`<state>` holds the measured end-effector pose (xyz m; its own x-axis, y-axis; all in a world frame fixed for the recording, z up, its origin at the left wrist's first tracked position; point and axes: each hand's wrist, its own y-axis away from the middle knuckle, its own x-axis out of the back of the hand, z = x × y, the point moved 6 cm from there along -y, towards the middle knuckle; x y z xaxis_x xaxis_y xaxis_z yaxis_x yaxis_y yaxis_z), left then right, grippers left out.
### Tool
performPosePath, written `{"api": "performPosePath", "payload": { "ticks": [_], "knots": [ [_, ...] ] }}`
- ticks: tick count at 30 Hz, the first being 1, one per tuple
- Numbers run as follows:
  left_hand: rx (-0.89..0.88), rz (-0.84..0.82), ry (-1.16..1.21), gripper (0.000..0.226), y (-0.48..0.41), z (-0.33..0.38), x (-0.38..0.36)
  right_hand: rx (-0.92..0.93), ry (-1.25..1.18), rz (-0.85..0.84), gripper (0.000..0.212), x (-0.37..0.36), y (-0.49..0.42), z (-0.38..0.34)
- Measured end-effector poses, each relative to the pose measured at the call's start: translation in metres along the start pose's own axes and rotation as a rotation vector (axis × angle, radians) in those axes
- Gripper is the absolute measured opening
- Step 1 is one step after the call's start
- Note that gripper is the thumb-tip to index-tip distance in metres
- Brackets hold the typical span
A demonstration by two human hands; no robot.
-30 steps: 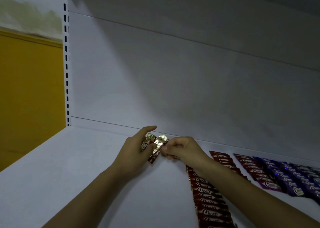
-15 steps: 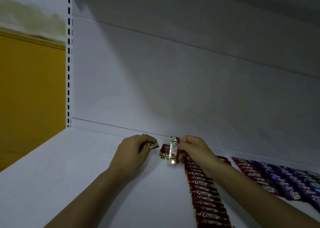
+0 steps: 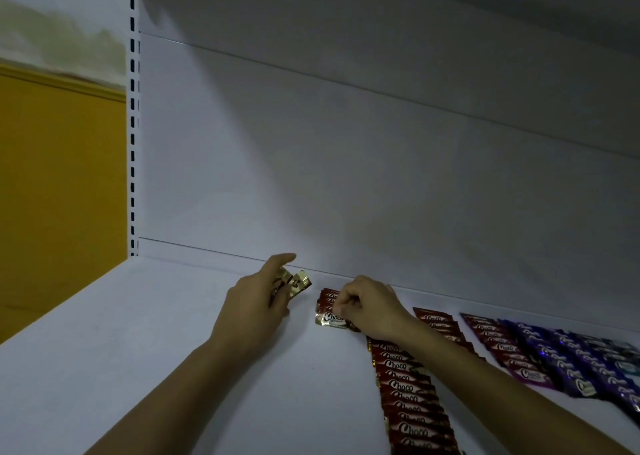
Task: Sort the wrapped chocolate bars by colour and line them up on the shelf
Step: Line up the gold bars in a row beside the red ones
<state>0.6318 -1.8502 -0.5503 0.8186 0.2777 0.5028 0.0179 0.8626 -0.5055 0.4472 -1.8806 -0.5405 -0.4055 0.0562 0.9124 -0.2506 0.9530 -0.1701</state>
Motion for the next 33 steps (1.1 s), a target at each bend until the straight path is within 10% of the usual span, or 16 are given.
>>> {"api": "performPosePath", "payload": {
  "ticks": [8, 15, 28, 33],
  "knots": [
    [0.059, 0.022, 0.069, 0.06, -0.003, -0.002, 0.001, 0.042, 0.117, 0.065, 0.011, 0.0, 0.001, -0.001],
    [0.157, -0.166, 0.633, 0.066, 0.0, -0.001, -0.016, 0.008, -0.721, 0.053, 0.011, 0.008, 0.004, -0.026],
    [0.135, -0.135, 0.361, 0.005, -0.002, -0.002, -0.015, -0.124, -0.859, -0.028, 0.005, 0.016, 0.01, -0.007],
    [-0.245, -0.034, -0.051, 0.006, 0.006, 0.026, -0.006, -0.178, -0.898, -0.227, 0.023, 0.009, 0.013, -0.007]
  ]
}}
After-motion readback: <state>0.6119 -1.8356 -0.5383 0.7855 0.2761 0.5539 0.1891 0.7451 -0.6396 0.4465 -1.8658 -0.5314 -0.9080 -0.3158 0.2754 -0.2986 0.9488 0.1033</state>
